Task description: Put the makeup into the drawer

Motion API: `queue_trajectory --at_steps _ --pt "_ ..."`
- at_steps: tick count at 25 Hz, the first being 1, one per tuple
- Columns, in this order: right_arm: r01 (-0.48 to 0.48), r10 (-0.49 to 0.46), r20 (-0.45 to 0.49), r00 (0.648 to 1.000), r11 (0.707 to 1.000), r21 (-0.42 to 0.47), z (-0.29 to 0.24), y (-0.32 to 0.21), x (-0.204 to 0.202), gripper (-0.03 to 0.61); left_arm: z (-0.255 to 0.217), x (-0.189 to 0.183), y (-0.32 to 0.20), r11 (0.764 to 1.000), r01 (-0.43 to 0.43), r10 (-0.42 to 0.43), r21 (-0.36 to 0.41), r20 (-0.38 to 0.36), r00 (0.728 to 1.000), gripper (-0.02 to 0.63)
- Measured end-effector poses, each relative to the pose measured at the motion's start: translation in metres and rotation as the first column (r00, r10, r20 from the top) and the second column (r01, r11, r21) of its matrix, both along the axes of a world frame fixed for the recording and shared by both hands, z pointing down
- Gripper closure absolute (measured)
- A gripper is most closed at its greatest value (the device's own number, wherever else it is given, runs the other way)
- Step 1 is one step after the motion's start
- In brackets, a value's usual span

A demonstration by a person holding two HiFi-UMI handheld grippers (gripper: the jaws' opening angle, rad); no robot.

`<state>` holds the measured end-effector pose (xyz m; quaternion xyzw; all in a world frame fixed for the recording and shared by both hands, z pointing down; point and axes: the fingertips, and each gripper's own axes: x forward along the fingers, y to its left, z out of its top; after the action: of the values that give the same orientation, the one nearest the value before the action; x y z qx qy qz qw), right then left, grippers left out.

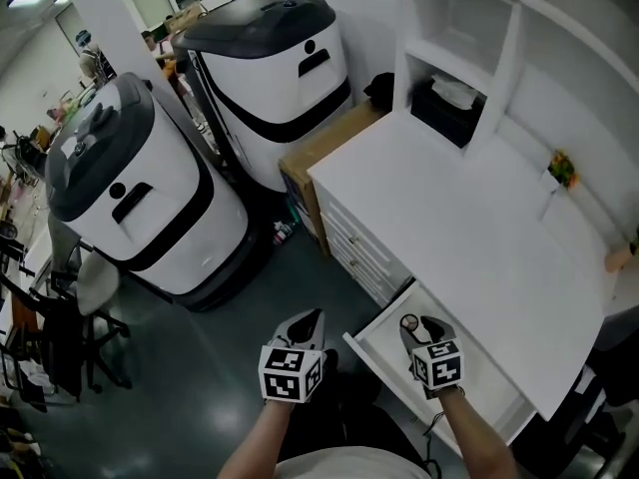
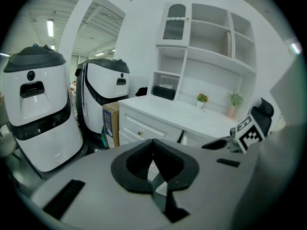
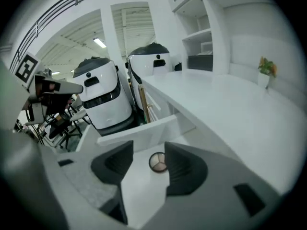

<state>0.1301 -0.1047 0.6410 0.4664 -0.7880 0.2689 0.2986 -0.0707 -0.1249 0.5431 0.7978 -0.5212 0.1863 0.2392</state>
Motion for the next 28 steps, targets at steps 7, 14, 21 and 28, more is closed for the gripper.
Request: queue_trajectory --at_steps 7,14,21,28 --pt "-0.096 0.087 0.107 0.99 0.992 0.08 -0.053 0.012 0.009 0.396 -0.008 0.028 -0.006 0.998 -0.066 0.067 0.022 -0.037 0.997 0.611" --pt "-0.209 0.177 0.2 0.964 0.966 0.15 -0.101 0.029 0.022 0.444 -0.02 0.056 -0.01 0.987 -0.147 0.149 0.059 -0.032 0.988 0.612" --pt "-0.308 0.248 0.255 0.935 0.924 0.229 -0.137 0.045 0.039 0.505 -0.033 0.085 -0.008 0.969 -0.226 0.229 0.102 -0.024 0.973 0.612" --pt "-0.41 0.335 0.272 0.902 0.861 0.302 -0.165 0.06 0.066 0.575 -0.04 0.105 -0.003 0.951 -0.282 0.287 0.125 -0.022 0.958 0.611"
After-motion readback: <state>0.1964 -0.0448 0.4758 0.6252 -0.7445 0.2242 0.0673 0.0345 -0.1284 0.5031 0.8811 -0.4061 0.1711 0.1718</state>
